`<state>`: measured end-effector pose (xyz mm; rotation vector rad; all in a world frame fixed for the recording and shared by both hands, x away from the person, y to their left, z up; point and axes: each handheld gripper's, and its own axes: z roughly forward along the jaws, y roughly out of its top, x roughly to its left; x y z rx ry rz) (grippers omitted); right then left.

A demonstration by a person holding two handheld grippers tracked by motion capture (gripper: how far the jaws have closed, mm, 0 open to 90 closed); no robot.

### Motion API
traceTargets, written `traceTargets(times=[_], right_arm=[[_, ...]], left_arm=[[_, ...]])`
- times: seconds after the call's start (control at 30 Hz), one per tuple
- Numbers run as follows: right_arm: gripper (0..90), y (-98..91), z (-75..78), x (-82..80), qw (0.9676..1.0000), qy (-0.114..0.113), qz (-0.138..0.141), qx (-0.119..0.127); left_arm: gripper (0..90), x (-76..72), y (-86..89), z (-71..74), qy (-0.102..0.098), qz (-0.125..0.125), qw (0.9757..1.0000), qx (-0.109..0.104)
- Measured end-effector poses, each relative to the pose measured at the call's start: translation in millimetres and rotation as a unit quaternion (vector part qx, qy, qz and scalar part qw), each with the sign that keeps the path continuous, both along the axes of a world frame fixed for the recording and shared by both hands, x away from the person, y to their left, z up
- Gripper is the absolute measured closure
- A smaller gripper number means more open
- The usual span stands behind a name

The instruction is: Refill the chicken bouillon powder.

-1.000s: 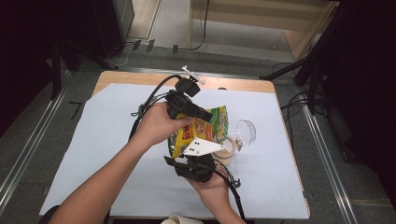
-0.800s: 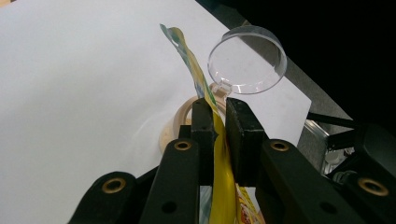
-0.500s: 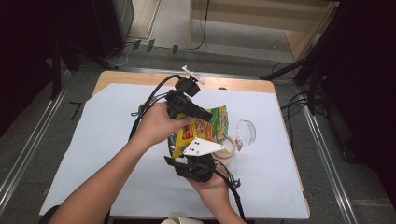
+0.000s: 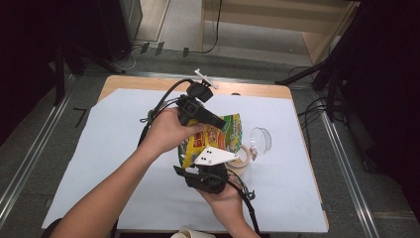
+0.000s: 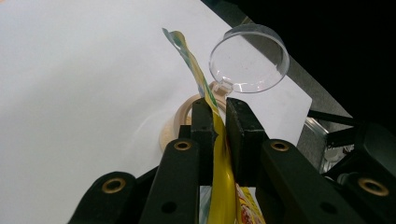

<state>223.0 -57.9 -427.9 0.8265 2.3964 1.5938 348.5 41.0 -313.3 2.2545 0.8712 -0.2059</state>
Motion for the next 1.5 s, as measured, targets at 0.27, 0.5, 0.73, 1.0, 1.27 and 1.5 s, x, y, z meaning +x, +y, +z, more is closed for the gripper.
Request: traceTargets(times=[0.27,0.5,0.73,1.0,1.27,1.5], right_arm=[[68.2,-1.7,-0.2,1.4,1.0,0.002,-0.005,0.003],[68.1,-2.8,0.3,3.2,0.9999,0.007,-0.005,0.007],[68.1,-4.3,-0.7,3.7,0.9999,0.012,-0.008,0.01],[67.8,-6.5,0.6,3.3,0.9998,0.016,-0.006,0.008],[67.7,-6.9,3.2,3.5,1.0,0.006,-0.007,0.002],[67.7,-6.9,-0.2,5.2,0.9999,0.014,-0.005,0.001]], left_arm=[[82.7,0.6,-3.4,1.1,-0.005,0.001,1.0,0.002],[82.7,2.6,-6.2,1.5,-0.002,-0.001,1.0,0.008],[82.8,3.8,-9.2,0.8,0.002,-0.002,0.9999,0.012],[82.8,3.9,-10.4,1.0,0.005,-0.003,0.9999,0.015],[82.7,3.4,-9.0,4.0,-0.001,0.0,1.0,0.007],[82.6,5.2,-10.0,-0.6,0.004,-0.001,0.9999,0.013]])
